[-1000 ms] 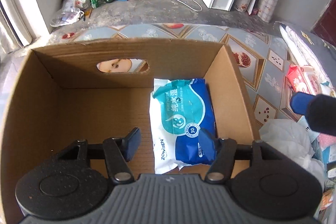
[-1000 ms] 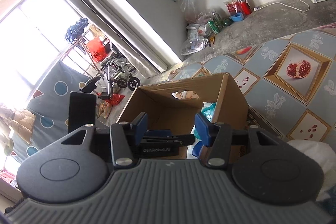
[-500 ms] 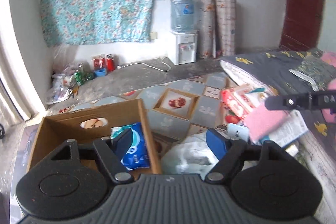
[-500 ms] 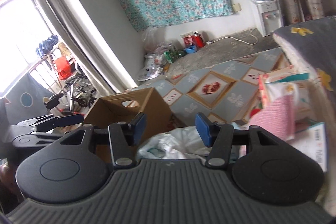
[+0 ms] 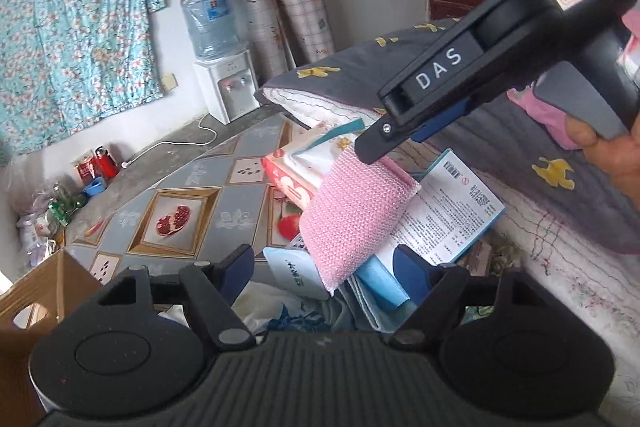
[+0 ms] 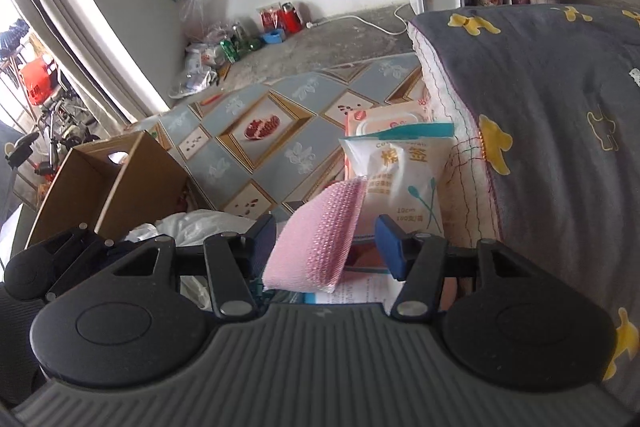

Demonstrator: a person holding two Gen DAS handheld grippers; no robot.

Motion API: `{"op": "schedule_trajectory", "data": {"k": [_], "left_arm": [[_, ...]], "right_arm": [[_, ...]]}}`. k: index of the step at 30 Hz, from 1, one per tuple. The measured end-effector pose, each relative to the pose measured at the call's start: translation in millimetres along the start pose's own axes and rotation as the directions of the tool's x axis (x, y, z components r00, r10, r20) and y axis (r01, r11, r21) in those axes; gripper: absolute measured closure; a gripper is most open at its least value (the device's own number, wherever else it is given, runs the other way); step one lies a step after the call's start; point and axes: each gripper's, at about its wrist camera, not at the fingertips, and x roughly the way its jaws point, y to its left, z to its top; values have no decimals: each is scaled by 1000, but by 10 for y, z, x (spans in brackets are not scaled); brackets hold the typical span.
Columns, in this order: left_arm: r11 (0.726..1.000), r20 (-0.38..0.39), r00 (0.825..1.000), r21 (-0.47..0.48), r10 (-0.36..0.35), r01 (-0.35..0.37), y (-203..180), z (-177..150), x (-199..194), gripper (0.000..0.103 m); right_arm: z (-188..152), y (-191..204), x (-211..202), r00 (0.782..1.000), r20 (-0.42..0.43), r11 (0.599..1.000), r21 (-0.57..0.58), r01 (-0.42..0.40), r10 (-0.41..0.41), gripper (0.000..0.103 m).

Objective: Organize soft objects
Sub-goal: 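Move the right gripper to the pink knitted cloth and grasp it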

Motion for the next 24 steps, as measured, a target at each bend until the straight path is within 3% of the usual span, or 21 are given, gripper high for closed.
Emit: {"op": "schedule_trajectory", "data": {"k": [3,7,11,17,20,24], "left_arm": [[999,-22,999,32,-27,27,-3,73,244,25],[997,-53,998,60,-45,48,-17,109,497,26],[994,-86,993,61,-86,91,-57,109,651,34],[992,-54,995,97,-81,85,-112,94,647,33],[988,-9,998,142,-64,64,-137,71,536,25],[980,38,997,189,-71,62,-197,16,400,12]], "right_arm": [[100,-60,189,999,-37,1000,-16,-5,4,49],[157,-183,430,993,-94,998,18,-65,67,52],[136,-264,600,982,-134,990,57,-128,134,70],[143,-303,565,972,-107,978,34,-206,209,76],[206,-269,452,951,-129,958,-22,-284,279,76],[254,-197,406,928,-204,938,-94,-335,311,76]]}}
